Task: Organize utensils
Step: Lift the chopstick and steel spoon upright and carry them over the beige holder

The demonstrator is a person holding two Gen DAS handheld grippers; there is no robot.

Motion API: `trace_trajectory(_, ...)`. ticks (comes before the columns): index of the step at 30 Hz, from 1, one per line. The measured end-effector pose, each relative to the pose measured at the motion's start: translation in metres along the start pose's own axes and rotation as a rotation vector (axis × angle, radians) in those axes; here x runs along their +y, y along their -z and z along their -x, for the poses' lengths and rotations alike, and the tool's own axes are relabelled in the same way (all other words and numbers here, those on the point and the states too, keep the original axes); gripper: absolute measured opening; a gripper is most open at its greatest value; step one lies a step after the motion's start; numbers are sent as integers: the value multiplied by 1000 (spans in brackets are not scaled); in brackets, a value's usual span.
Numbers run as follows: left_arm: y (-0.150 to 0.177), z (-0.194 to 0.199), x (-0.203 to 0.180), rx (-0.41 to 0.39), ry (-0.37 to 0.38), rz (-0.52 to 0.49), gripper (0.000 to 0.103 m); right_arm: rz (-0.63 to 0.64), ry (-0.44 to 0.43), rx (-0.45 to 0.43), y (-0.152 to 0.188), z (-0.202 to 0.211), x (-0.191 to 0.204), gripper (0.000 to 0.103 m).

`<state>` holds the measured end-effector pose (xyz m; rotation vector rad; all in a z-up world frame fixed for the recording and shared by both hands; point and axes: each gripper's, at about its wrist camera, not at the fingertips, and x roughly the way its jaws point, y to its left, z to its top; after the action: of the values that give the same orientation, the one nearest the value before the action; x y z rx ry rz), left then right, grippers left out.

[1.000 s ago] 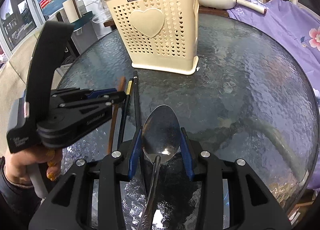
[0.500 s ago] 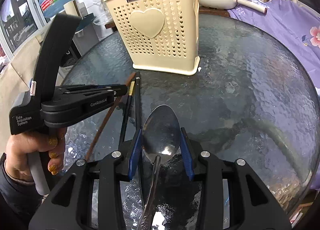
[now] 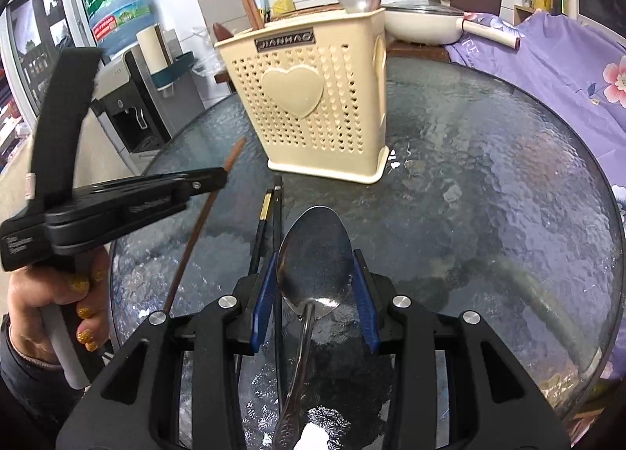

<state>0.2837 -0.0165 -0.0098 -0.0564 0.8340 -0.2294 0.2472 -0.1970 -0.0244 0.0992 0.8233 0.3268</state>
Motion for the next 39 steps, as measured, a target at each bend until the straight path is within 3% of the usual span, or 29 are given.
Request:
trace_trajectory(16, -6, 71, -11, -187, 9, -15, 6, 14, -20, -70, -12, 36, 11, 38)
trace_trajectory(39, -6, 109, -8, -281, 28, -16, 6, 44, -42, -84, -17, 51, 24, 38)
